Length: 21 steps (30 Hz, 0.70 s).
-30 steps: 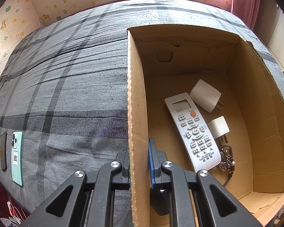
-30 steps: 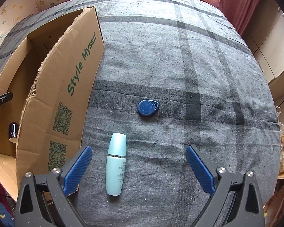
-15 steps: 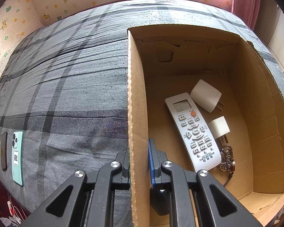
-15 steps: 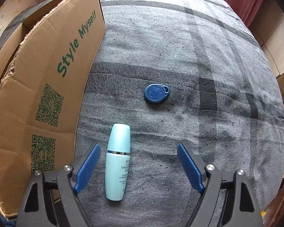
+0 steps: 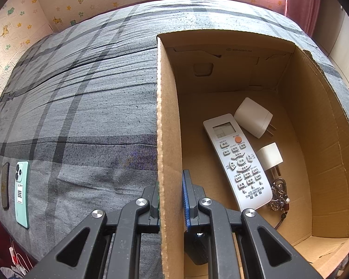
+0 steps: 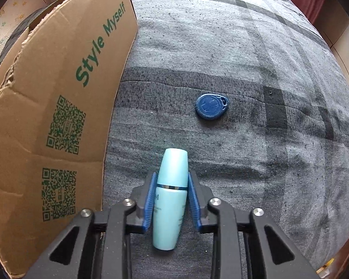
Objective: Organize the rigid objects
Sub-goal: 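Close the right gripper on the light-blue bottle, then lift the light-blue bottle with the right gripper and carry it over the box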
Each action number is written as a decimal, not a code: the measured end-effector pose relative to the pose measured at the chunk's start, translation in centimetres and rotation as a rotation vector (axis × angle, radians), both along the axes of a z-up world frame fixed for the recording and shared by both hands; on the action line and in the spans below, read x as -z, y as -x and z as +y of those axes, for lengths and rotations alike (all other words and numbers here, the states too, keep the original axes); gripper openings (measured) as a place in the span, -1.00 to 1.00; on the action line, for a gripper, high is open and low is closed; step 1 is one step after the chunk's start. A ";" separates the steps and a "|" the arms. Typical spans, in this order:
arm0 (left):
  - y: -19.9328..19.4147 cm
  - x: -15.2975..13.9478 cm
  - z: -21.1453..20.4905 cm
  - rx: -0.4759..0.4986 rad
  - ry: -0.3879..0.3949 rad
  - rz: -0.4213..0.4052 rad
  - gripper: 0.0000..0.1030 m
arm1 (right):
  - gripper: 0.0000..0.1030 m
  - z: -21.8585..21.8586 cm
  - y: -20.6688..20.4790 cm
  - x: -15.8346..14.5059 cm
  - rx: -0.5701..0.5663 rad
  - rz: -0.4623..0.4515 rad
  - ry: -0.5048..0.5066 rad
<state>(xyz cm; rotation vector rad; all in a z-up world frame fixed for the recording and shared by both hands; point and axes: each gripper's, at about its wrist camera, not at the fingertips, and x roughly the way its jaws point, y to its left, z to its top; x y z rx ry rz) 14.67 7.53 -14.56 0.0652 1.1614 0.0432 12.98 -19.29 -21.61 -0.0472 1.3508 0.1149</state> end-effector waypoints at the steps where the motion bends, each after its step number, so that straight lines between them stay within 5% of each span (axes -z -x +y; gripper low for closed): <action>1: 0.0 0.0 0.0 0.000 0.000 0.000 -0.72 | -0.47 0.5 -0.2 -0.2 0.001 -0.003 0.001; 21: 0.0 -0.1 0.0 0.000 0.001 0.001 -0.72 | -0.48 0.4 0.5 -5.4 0.019 -0.058 0.038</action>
